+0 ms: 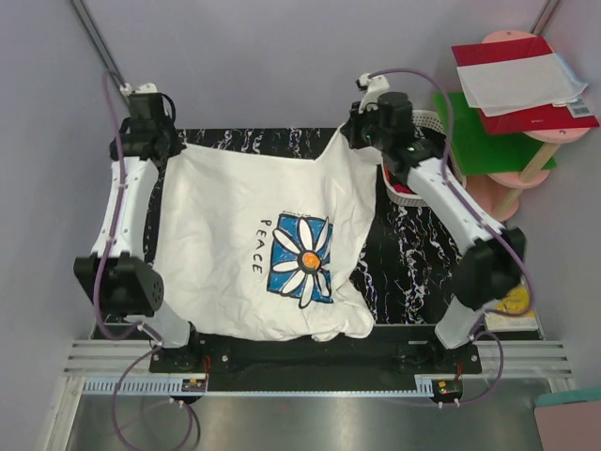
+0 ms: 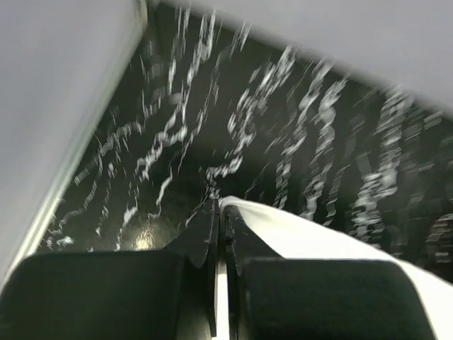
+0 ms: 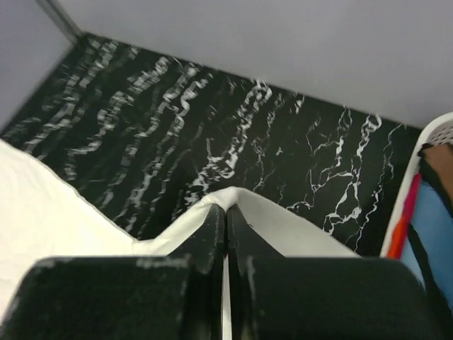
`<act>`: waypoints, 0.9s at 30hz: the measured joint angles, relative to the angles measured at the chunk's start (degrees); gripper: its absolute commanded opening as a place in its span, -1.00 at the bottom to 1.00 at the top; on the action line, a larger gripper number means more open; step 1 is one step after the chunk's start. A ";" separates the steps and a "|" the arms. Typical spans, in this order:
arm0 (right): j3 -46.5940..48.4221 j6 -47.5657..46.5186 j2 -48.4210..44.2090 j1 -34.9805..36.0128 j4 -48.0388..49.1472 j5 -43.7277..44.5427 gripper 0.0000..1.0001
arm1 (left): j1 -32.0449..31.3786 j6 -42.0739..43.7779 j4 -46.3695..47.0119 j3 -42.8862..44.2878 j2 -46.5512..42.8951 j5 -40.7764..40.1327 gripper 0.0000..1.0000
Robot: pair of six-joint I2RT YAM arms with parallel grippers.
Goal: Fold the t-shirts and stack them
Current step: Flatten the tshirt out, then fold the tshirt
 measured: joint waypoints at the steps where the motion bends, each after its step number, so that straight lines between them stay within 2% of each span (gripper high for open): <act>1: 2.54 0.13 5.62 -0.76 -0.46 -0.28 -1.00 | 0.02 -0.28 -0.48 0.81 4.94 -0.33 -1.00; 2: 6.47 0.17 12.44 -1.66 -1.11 -0.83 -1.00 | 0.02 -0.57 -1.25 2.80 12.04 -0.74 -1.00; 4: 12.90 0.37 22.51 -2.73 -2.25 -1.66 -1.00 | 0.07 -0.90 -2.16 5.75 19.37 -1.18 -1.00; 6: 24.72 0.50 34.69 -3.67 -5.75 -2.82 -1.00 | 0.11 -1.31 -3.65 10.62 27.02 -1.62 -1.00; 9: 48.04 0.57 53.20 -4.31 -11.78 -4.11 -1.00 | 0.11 -1.49 -4.28 18.51 37.05 -2.99 -1.00; 12: 64.17 0.61 65.29 -4.57 -15.50 -4.17 -1.00 | 0.31 -1.49 -4.66 23.17 42.49 -5.05 -1.00; 15: 64.70 0.76 67.32 -4.74 -16.65 -4.07 -1.00 | 1.09 -1.81 -5.16 26.10 44.65 -6.16 -1.00; 21: 58.69 0.57 65.85 -4.85 -13.27 -3.67 -1.00 | 3.45 -2.67 -5.09 30.84 45.42 -6.38 -1.00; 27: 47.84 1.27 59.65 -4.85 -12.35 -4.39 -1.00 | 4.11 -2.97 -4.50 27.41 43.21 -6.99 -1.00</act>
